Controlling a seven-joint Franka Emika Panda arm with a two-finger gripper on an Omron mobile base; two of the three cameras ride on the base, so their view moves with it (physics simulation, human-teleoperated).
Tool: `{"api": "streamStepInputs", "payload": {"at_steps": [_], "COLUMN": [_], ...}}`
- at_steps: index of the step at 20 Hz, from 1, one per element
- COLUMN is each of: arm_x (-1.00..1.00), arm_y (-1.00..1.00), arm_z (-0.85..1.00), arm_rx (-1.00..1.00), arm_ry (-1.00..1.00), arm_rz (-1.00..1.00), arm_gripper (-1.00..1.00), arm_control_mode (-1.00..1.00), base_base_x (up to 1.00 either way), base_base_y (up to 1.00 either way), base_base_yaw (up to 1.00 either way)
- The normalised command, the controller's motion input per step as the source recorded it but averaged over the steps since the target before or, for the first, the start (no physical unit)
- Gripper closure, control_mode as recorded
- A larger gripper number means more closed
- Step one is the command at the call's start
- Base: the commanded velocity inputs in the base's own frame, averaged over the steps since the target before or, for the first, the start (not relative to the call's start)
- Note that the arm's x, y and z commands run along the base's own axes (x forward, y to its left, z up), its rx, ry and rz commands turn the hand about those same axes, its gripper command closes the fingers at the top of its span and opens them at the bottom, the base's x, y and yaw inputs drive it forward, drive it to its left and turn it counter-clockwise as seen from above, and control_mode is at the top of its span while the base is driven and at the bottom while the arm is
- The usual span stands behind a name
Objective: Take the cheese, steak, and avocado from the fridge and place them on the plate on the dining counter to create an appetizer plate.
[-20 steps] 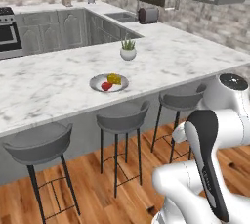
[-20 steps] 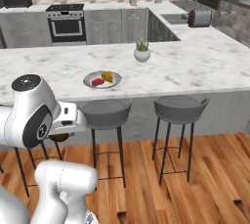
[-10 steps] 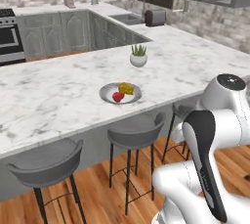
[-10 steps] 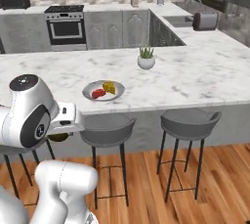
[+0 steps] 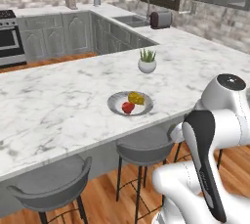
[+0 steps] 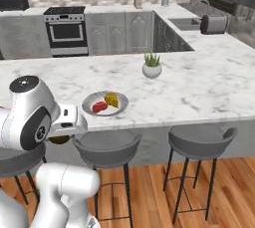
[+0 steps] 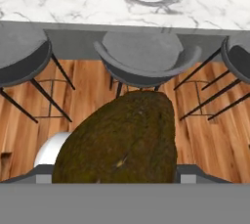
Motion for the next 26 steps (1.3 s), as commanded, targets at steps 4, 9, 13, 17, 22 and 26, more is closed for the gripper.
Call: {"api": "streamStepInputs", "payload": {"at_steps": [4,9,13,17,22,26], "arm_x": [0.00,0.00,0.00,0.00,0.00,0.00], "arm_y": [0.00,0.00,0.00,0.00,0.00,0.00], "arm_z": [0.00,0.00,0.00,0.00,0.00,0.00], "arm_rx": [0.00,0.00,0.00,0.00,0.00,0.00], "arm_ry": [0.00,0.00,0.00,0.00,0.00,0.00], "arm_rz": [0.00,0.00,0.00,0.00,0.00,0.00], "arm_gripper": [1.00,1.00,1.00,1.00,1.00,1.00], "arm_control_mode": [1.00,1.00,1.00,1.00,1.00,1.00], "base_base_x": [0.54,0.53,0.39,0.28,0.53,0.55], "base_base_y": [-0.09,-0.35,-0.72,-0.83,-0.26,0.09], "base_base_yaw": [0.06,0.17,0.29,0.33,0.24,0.00]}}
